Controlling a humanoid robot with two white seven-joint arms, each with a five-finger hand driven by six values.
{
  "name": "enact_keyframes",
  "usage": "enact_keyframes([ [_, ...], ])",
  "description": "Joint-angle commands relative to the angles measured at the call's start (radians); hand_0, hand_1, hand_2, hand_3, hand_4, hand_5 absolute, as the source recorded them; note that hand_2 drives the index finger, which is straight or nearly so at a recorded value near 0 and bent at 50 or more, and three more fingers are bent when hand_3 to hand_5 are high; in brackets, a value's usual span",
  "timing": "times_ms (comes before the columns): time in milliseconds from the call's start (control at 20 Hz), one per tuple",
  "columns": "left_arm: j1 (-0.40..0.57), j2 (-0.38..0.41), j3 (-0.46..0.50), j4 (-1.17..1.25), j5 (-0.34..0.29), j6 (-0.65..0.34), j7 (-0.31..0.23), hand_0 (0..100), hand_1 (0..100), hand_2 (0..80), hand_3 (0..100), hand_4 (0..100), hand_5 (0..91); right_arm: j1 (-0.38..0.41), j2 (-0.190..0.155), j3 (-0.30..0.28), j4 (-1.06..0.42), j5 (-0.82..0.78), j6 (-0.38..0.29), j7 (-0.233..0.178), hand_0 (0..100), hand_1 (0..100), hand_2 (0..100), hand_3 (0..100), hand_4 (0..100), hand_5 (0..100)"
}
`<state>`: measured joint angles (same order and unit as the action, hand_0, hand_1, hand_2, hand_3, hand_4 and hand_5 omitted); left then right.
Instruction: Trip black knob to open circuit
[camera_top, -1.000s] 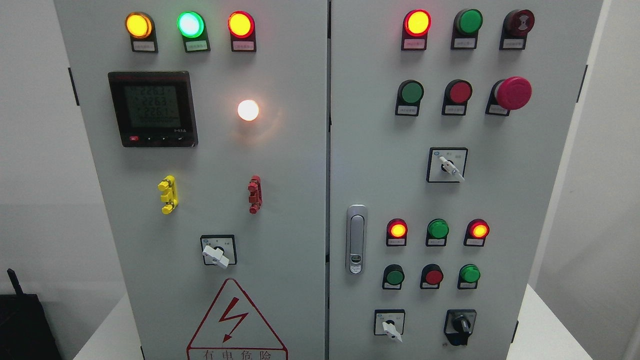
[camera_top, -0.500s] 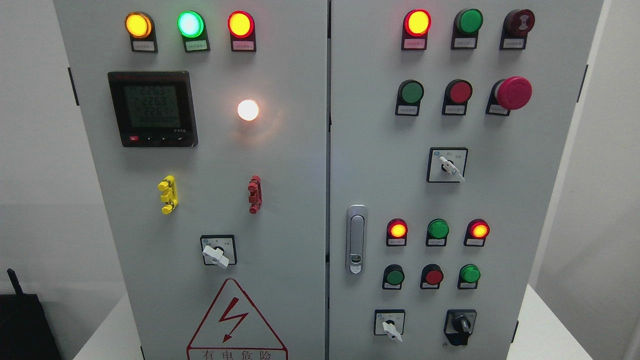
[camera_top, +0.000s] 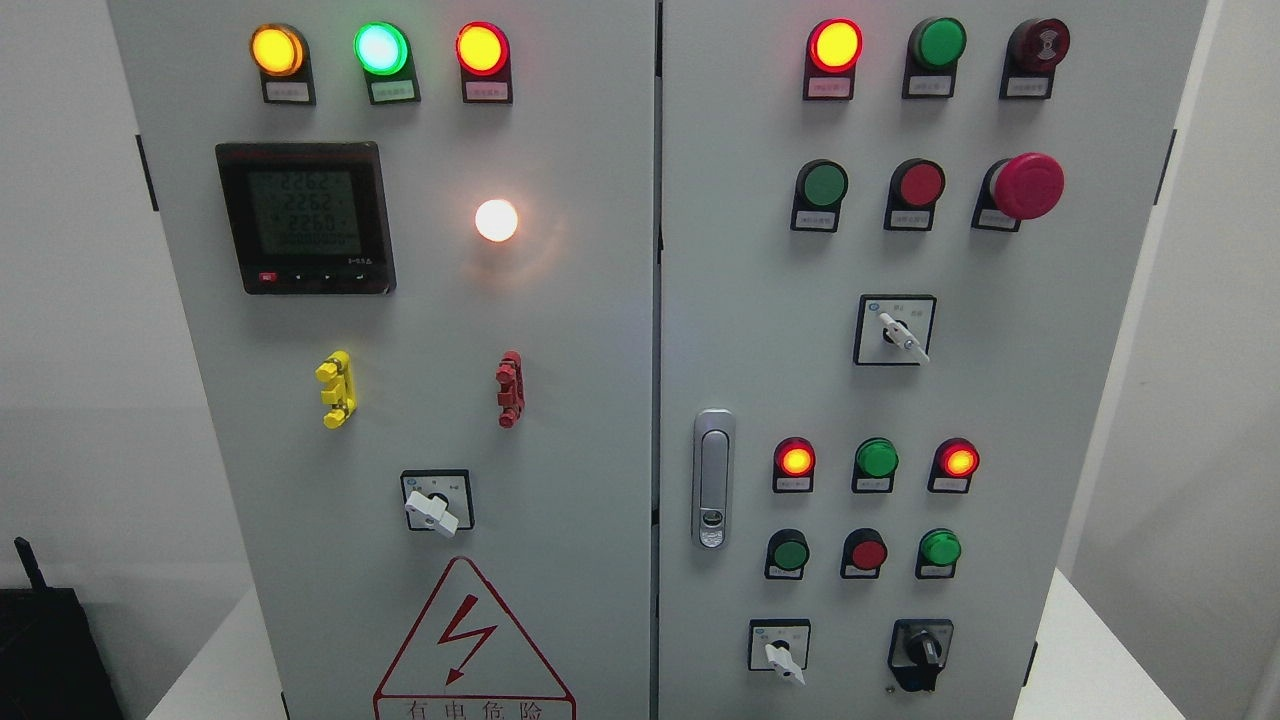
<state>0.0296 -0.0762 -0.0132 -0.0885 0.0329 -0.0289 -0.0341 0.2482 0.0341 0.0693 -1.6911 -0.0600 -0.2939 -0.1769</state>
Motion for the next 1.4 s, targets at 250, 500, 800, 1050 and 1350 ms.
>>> enact_keyframes([
  [250,0.0,-0.001,0.001,0.001,0.002,0.001,0.0,12,39,0.0,0,0,0.0,-0.059,0.001,-0.014,-0.065,-0.003,0.027,-0.001,77,92,0,100,98,88],
  [500,0.0,-0.001,0.001,0.001,0.002,0.0,0.0,12,39,0.0,0,0,0.0,-0.116,0.001,-0.025,-0.067,-0.003,0.061,-0.001,77,92,0,100,98,88],
  [800,0.0,-0.001,0.001,0.001,0.002,0.001,0.0,12,39,0.0,0,0,0.0,-0.136,0.001,-0.031,-0.073,-0.003,0.065,0.0,78,93,0,100,98,88],
  [1050,0.0,-0.001,0.001,0.001,0.002,0.001,0.0,12,39,0.0,0,0,0.0,-0.158,0.001,-0.031,-0.075,-0.003,0.078,0.005,78,93,0,100,98,88],
  [1350,0.0,-0.002,0.001,0.001,0.002,0.001,0.0,12,39,0.0,0,0,0.0,-0.171,0.004,-0.029,-0.073,-0.008,0.087,0.005,78,94,0,100,98,88],
])
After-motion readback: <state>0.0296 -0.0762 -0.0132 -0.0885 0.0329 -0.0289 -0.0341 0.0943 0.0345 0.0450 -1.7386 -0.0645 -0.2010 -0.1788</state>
